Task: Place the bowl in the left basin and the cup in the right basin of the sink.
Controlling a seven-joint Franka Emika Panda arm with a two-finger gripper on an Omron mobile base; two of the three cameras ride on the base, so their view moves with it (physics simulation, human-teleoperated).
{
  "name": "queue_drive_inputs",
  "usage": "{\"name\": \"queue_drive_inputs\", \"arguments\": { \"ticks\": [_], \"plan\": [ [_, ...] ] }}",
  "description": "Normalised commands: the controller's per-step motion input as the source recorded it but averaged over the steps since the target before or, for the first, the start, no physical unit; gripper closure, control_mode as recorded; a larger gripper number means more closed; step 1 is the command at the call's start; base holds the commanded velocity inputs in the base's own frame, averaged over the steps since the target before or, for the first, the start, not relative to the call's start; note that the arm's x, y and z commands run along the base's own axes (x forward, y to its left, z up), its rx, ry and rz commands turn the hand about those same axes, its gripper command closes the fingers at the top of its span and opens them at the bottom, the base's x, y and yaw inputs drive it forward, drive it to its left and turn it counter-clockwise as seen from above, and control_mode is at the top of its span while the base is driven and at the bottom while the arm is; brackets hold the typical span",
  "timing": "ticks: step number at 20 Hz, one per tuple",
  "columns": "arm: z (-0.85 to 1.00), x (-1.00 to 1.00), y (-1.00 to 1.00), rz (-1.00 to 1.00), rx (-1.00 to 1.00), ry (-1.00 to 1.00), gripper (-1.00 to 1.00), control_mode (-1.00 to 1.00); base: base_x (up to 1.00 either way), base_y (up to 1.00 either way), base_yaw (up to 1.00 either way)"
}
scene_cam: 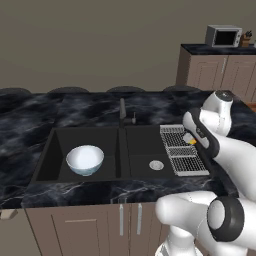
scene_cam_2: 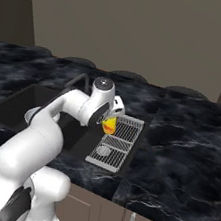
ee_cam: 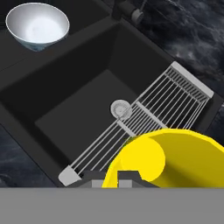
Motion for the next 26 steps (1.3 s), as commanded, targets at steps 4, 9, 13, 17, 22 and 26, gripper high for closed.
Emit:
{"name": "queue_drive_inputs", "arguments": {
  "ticks": [4,9,13,17,22,26],
  "plan": [
    [0.07,0.01,0.39,0.07,0.0,0.0,1.0,-1.0,0.0,0.0,0.0],
    [0.0,0.08,0.4,0.07,0.0,0.01,1.0,-1.0,0.0,0.0,0.0],
    [-0.14,0.17,0.37,0.09,0.0,0.0,1.0,-1.0,0.0,0.0,0.0],
    [-0.3,0.21,0.33,0.05,0.0,-0.07,1.0,-1.0,0.0,0.0,0.0],
    [-0.36,0.25,0.3,0.01,-0.01,-0.03,1.0,-1.0,0.0,0.0,0.0],
    [-0.37,0.33,0.23,0.0,-0.03,0.0,1.0,-1.0,0.0,0.0,0.0]
  ]
}}
